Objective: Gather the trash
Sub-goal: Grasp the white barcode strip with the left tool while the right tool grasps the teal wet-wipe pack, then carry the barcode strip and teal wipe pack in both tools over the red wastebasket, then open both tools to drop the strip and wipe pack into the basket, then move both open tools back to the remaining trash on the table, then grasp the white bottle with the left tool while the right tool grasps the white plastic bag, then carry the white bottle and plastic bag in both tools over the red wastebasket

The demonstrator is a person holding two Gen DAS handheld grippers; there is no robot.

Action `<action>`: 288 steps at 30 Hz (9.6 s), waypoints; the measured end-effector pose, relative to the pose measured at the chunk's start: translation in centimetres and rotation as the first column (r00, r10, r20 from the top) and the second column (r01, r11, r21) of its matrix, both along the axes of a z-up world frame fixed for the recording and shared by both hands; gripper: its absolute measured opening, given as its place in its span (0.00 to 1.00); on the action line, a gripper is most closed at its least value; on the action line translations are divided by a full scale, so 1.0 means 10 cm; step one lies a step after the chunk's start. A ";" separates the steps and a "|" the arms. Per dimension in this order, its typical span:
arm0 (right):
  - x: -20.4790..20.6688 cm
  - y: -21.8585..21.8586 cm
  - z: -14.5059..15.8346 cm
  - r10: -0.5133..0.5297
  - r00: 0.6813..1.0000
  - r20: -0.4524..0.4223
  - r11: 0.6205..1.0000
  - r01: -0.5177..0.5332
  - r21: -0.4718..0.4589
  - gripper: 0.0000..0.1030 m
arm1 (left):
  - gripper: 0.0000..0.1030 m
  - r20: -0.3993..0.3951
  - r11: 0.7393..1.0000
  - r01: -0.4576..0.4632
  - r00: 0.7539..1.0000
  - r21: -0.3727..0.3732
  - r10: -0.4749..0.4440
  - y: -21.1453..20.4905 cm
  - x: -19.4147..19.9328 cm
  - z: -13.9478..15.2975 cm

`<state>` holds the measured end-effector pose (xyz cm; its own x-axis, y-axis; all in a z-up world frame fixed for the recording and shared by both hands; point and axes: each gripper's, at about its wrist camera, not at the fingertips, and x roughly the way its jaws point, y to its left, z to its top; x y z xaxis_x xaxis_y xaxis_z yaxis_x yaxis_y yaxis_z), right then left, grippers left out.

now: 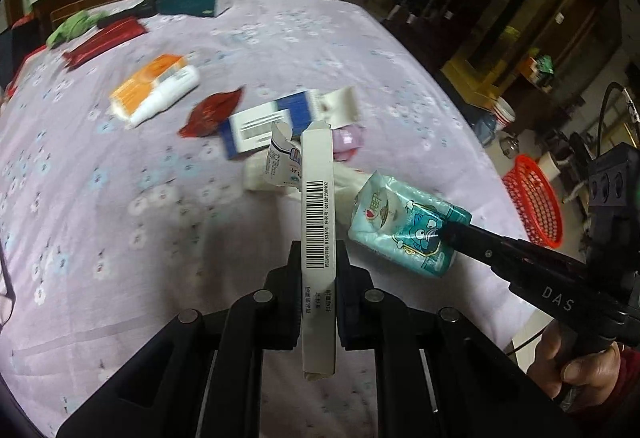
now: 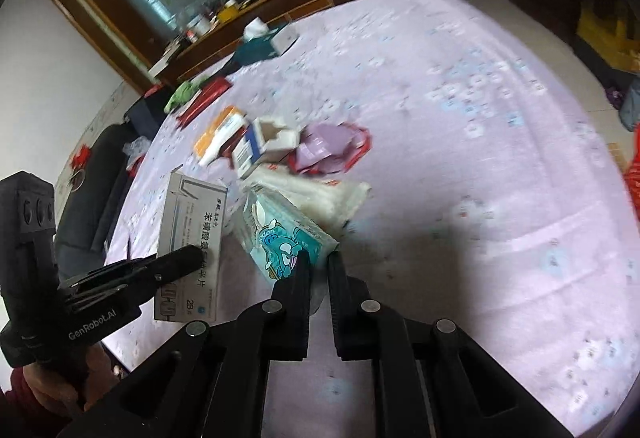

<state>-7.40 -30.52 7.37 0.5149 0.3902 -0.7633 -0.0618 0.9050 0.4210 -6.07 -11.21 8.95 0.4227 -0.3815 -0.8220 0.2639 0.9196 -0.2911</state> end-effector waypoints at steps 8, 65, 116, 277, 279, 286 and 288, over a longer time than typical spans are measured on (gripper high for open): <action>-0.21 -0.38 0.23 -0.124 0.991 0.043 0.990 0.127 -0.056 0.09 | 0.12 0.058 0.997 0.067 0.996 0.024 -0.068 -0.44 -0.03 0.17; -0.56 -1.15 0.63 -0.284 0.949 0.135 0.950 0.297 -0.093 0.09 | 0.12 0.208 0.974 0.161 0.959 0.162 -0.193 -1.40 0.00 0.42; -1.14 -1.96 0.59 -0.494 0.862 0.110 0.859 0.504 -0.087 0.09 | 0.12 0.164 0.921 0.352 0.911 0.169 -0.378 -2.30 -0.19 0.26; 0.71 1.26 -0.37 0.344 0.929 -0.137 0.902 -0.367 -0.225 0.26 | 0.28 0.038 0.988 -0.127 0.992 0.083 0.124 1.01 0.13 -0.21; 0.57 1.16 -0.26 0.305 0.946 -0.115 0.927 -0.322 -0.190 0.26 | 0.28 0.059 0.987 -0.136 0.990 0.087 0.131 0.91 0.08 -0.17; 0.14 0.72 -0.06 0.116 0.991 -0.062 0.978 -0.125 -0.164 0.26 | 0.28 0.103 0.987 -0.126 0.988 0.104 0.115 0.41 -0.09 -0.05; 0.04 0.56 -0.01 0.061 0.997 -0.047 0.983 -0.068 -0.169 0.26 | 0.28 0.116 0.987 -0.111 0.988 0.112 0.098 0.26 -0.12 -0.02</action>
